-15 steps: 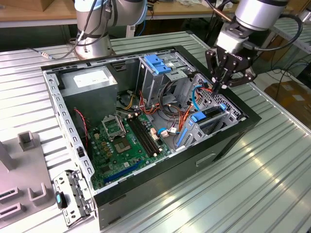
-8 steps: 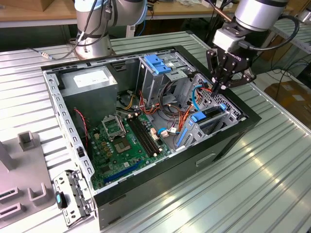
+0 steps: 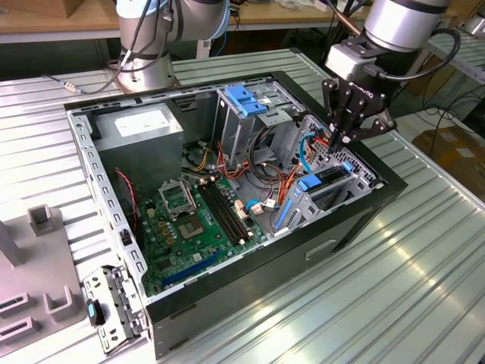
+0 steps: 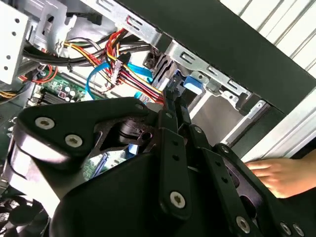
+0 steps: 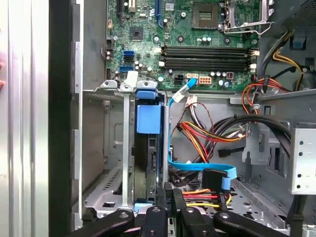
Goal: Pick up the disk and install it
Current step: 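Insert the first disk wire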
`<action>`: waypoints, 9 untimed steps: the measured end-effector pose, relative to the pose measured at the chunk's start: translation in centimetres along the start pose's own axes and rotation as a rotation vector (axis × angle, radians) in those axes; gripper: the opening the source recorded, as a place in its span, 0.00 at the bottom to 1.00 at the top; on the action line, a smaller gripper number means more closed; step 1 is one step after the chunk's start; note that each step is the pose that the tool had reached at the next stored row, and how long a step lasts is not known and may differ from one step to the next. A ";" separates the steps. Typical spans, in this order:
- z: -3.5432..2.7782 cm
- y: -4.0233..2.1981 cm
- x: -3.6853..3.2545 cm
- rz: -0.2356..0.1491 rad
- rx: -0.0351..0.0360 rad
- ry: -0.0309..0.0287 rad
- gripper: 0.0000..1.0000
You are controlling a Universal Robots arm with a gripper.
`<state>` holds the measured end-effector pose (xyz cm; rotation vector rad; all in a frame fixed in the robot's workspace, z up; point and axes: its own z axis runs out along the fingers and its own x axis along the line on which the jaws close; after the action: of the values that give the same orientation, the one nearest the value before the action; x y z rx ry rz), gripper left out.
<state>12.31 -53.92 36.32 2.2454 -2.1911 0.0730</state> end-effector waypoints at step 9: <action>1.08 0.62 0.78 0.017 -0.0006 0.0001 0.17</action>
<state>11.75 -54.75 35.24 2.2271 -2.2096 0.0725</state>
